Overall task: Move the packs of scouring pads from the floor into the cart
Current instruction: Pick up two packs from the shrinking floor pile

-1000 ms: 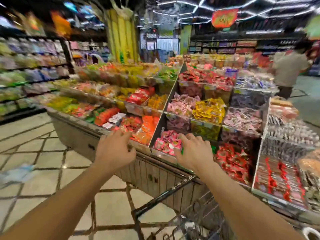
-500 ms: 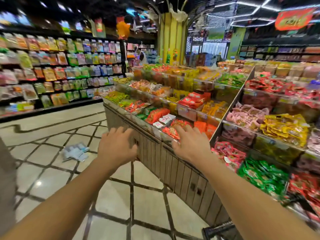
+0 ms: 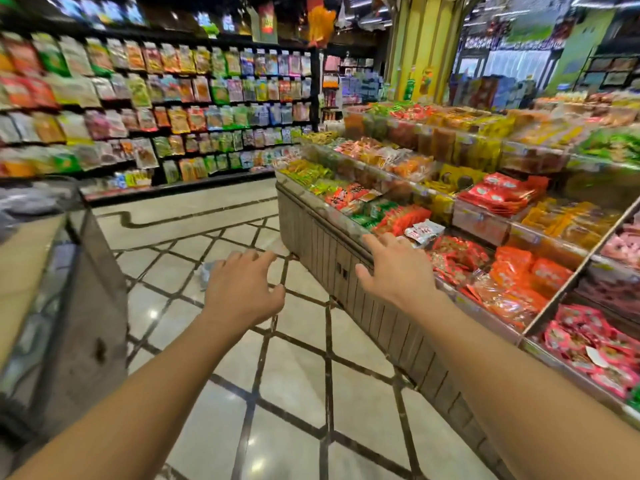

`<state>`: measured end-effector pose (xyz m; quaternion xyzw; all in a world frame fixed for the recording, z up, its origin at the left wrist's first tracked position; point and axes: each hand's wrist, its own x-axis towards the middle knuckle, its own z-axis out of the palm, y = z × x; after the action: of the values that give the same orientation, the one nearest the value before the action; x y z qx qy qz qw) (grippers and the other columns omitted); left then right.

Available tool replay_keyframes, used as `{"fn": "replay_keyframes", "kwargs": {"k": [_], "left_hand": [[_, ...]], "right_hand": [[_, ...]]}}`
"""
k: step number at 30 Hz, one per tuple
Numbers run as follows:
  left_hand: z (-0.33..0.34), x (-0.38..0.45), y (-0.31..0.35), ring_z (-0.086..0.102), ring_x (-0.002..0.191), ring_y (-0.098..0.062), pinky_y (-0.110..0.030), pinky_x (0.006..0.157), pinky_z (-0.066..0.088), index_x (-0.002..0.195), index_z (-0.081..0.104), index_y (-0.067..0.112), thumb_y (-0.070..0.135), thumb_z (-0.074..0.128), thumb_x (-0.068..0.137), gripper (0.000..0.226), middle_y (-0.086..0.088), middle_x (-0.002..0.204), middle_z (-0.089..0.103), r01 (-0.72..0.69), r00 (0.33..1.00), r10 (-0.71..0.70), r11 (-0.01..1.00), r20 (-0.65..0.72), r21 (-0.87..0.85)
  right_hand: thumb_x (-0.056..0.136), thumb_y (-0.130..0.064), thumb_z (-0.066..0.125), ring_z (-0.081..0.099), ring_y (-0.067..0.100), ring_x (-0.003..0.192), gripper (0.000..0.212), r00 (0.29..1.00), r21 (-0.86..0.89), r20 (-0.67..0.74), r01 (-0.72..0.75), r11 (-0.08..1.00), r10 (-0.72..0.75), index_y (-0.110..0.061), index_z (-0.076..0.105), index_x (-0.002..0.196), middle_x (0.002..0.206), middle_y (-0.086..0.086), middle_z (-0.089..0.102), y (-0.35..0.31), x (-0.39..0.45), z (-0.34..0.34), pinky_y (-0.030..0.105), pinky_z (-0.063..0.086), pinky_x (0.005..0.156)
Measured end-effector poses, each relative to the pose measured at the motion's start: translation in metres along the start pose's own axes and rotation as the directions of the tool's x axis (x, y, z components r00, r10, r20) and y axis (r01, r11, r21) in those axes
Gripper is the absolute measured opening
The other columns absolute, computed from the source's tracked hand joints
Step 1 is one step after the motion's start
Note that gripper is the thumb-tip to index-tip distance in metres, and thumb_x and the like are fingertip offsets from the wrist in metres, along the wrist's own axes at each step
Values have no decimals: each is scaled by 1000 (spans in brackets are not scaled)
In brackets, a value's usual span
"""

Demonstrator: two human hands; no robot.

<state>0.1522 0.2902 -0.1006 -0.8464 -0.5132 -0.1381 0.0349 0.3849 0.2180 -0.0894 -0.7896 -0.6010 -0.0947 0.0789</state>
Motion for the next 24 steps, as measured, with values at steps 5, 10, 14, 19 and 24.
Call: {"fn": "replay_keyframes", "kwargs": {"k": [5,10,14,19,24], "left_hand": [[17,37,-54,54,122,-25,-41,98,42,143,51,26,49,55,89,59,-2,131,61,98,995,-98,995,-9,35],[31,91,-99,51,124,-25,-41,100,39,141,51,28,49,54,90,56,0,133,60,184,983,-183,980,-26,78],[36,140,-129,54,121,-25,-39,97,41,140,53,27,54,43,83,64,-1,127,63,255,967,-253,962,-33,100],[49,200,-163,54,124,-26,-41,101,40,142,54,27,47,58,91,55,0,129,63,310,950,-305,946,-65,96],[63,264,-198,51,126,-24,-41,103,39,142,52,27,48,54,90,56,2,132,62,340,940,-333,933,-74,121]], "right_hand": [[100,-51,46,51,35,128,60,996,57,-4,89,994,-89,-25,36,153,142,11,53,-40,67,29,48,49,98],[100,-48,47,51,36,126,56,984,90,-13,176,980,-175,-25,39,150,141,10,53,-75,148,61,46,47,94],[99,-49,47,52,34,123,55,973,135,-6,228,964,-229,-25,40,148,138,8,54,-98,221,79,44,46,93],[99,-50,47,51,32,126,58,955,166,-28,294,941,-294,-27,38,152,141,7,53,-125,306,99,44,48,94],[100,-50,45,49,32,130,59,949,178,-25,314,932,-315,-26,37,154,144,8,52,-147,375,119,45,45,97]]}}
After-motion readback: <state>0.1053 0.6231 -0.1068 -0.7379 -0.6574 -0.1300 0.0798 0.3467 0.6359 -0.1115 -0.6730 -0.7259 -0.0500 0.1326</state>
